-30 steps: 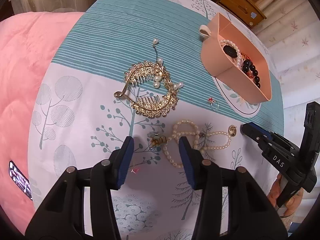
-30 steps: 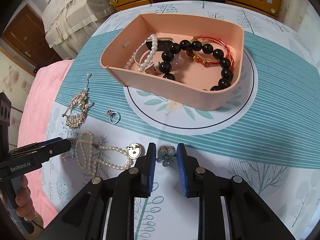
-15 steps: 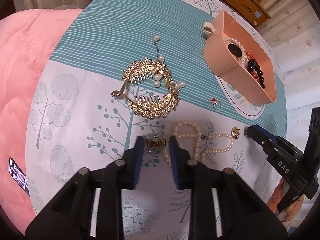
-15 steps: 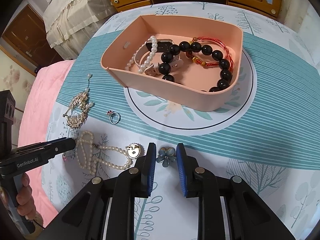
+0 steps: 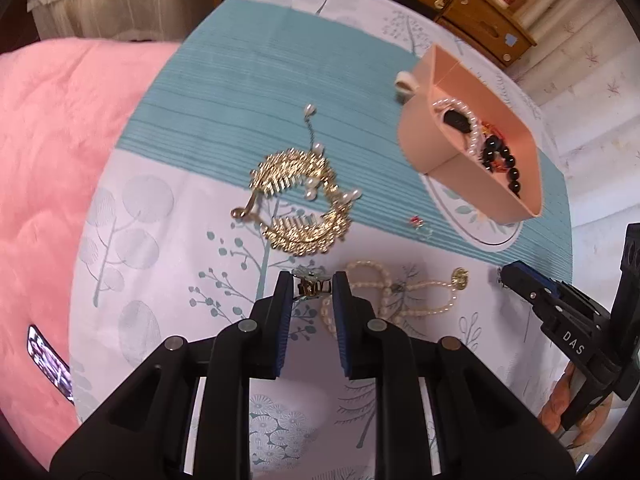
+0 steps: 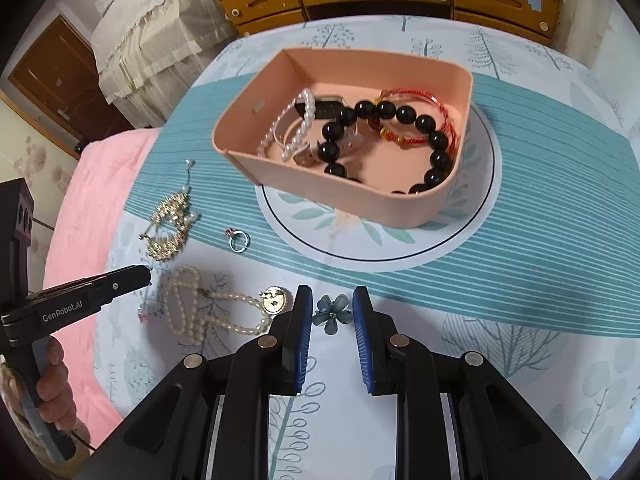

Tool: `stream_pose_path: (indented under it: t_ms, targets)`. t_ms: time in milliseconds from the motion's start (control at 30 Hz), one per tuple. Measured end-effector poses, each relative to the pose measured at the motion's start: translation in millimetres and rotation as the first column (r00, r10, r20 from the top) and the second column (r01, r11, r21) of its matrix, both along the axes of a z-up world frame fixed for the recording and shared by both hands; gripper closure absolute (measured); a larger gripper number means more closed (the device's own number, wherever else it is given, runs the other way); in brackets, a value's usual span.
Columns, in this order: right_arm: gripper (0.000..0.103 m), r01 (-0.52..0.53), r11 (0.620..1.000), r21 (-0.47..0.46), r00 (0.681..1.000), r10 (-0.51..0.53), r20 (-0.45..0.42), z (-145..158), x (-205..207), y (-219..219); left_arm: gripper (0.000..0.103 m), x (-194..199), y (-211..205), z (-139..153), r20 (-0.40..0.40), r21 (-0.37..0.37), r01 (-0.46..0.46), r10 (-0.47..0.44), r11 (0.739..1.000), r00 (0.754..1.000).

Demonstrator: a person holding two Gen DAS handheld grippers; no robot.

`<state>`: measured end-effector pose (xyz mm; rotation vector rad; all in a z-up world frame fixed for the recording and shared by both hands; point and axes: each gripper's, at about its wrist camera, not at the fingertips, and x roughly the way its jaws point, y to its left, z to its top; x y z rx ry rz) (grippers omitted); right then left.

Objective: Organize jewelry
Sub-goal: 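Carry the gold clip into the pink tray and open the left tool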

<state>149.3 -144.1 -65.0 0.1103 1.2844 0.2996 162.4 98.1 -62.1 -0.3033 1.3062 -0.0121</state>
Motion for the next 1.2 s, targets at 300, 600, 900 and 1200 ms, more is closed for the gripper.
stream_pose_path:
  t_ms: [300, 600, 900, 1200]
  targets:
    - [0.082, 0.017, 0.998, 0.067, 0.998, -0.021, 0.059, 40, -6, -18, 0.086, 2, -24, 44, 0.089, 0.005, 0.076, -0.077, 0.997, 0.993]
    - [0.082, 0.119, 0.99, 0.077, 0.953, -0.135, 0.27, 88, -1, -37, 0.086, 28, -66, 86, 0.232, 0.006, 0.153, -0.15, 0.988, 0.961]
    - [0.082, 0.156, 0.985, 0.067, 0.944, -0.169, 0.284, 86, 26, -35, 0.086, 62, -106, 87, 0.294, 0.019, 0.196, -0.193, 0.98, 0.936]
    - [0.082, 0.157, 0.986, 0.052, 0.958, -0.165, 0.233, 53, 49, -31, 0.086, 93, -121, 45, 0.227, 0.052, 0.198, -0.204, 0.979, 0.952]
